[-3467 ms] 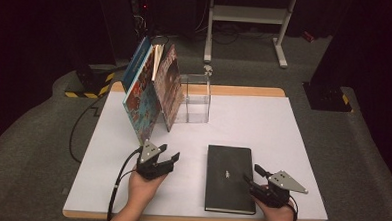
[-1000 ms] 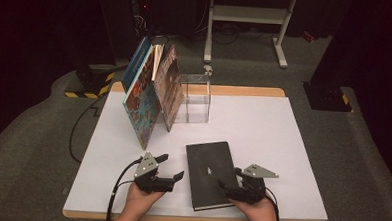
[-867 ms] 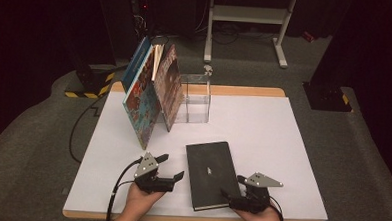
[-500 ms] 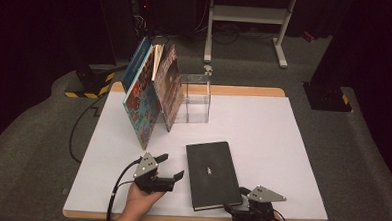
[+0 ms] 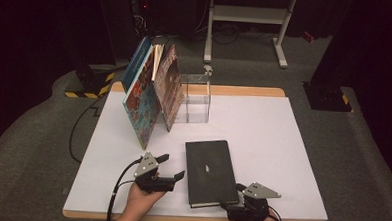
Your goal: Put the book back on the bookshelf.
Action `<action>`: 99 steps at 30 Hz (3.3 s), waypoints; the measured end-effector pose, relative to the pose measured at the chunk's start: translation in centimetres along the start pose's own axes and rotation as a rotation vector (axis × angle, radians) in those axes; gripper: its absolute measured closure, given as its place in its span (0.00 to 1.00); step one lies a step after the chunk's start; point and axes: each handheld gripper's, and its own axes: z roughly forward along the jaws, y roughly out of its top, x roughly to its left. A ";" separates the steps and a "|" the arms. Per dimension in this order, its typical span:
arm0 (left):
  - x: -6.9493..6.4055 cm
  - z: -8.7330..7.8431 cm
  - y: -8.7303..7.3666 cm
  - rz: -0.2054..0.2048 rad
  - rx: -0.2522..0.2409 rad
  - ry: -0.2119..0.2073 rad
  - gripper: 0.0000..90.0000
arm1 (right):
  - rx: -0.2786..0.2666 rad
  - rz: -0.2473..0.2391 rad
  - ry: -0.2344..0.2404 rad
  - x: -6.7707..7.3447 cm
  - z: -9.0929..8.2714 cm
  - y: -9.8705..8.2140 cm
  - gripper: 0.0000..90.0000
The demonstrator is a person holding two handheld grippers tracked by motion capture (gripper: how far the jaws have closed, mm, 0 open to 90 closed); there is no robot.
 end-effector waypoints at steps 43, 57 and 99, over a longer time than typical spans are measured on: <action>1.5 3.5 1.2 -0.021 0.109 0.090 0.18 | -0.075 -0.012 -0.064 -0.3 3.5 5.8 0.28; 2.7 6.5 0.8 -0.085 0.185 0.144 0.16 | -0.046 0.021 -0.053 -1.4 5.0 4.4 0.28; 3.4 7.4 3.2 -0.163 0.203 0.041 0.44 | -0.060 0.038 -0.017 -1.1 4.5 4.0 0.28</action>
